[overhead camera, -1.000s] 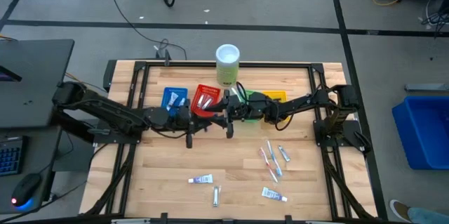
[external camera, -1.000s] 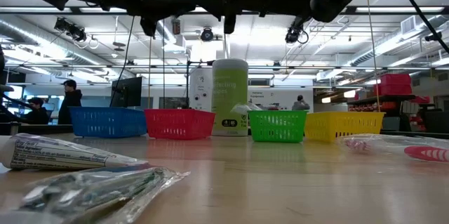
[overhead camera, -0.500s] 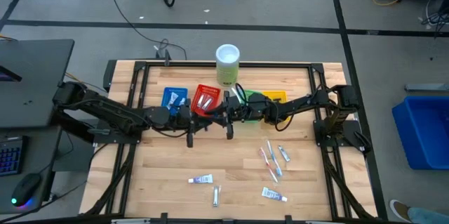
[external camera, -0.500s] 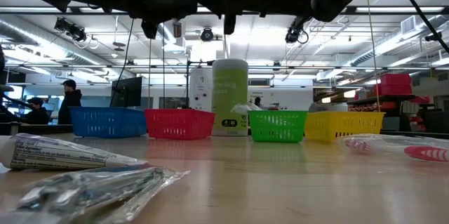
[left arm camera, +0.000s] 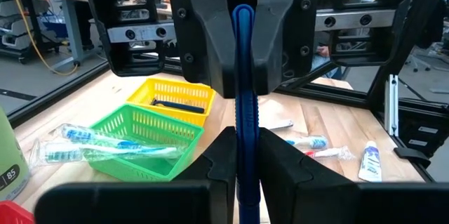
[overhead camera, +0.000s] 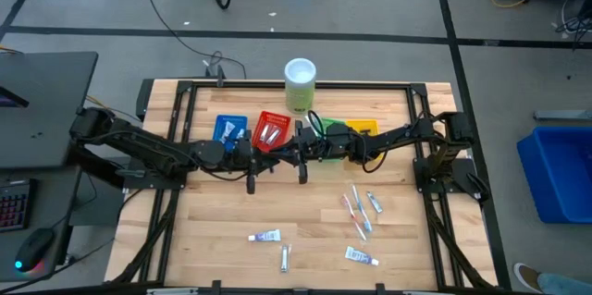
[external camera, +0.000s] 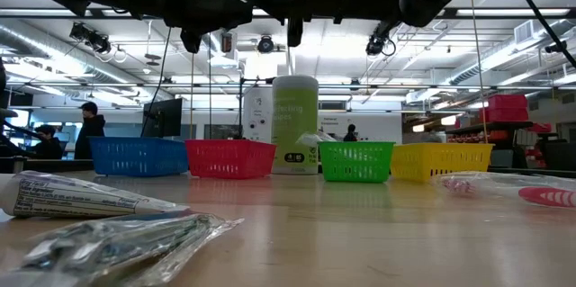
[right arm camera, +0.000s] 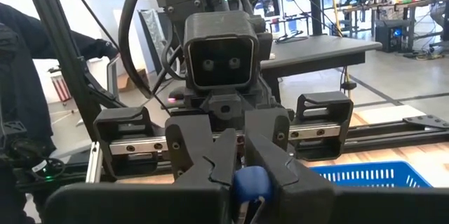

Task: Pick & Place Travel size toiletries
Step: Put the blue razor into the yellow basket

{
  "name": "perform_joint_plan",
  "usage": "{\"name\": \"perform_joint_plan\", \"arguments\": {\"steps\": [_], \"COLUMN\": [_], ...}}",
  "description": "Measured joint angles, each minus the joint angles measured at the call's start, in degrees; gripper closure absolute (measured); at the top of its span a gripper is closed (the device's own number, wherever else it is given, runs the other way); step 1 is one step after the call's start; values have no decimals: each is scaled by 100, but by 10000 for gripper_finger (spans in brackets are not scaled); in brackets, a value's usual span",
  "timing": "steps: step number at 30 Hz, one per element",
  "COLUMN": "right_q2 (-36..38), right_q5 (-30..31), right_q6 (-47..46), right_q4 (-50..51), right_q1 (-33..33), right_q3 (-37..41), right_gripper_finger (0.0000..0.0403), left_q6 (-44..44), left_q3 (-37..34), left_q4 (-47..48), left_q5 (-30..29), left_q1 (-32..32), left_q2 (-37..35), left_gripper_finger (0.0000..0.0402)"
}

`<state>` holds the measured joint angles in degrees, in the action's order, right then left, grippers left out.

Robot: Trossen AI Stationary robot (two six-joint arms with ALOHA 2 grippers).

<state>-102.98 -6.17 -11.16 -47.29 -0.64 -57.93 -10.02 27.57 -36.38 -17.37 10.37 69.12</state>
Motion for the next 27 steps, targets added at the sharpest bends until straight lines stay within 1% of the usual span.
{"name": "perform_joint_plan", "arguments": {"steps": [27], "right_q2": [0], "right_q5": [11], "right_q6": [-59], "right_q4": [31], "right_q1": [0], "right_q3": [0], "right_gripper_finger": [378], "left_q6": [-15], "left_q3": [0], "left_q4": [8], "left_q5": [5], "left_q1": [2], "left_q2": [-2], "left_gripper_finger": [351]}}
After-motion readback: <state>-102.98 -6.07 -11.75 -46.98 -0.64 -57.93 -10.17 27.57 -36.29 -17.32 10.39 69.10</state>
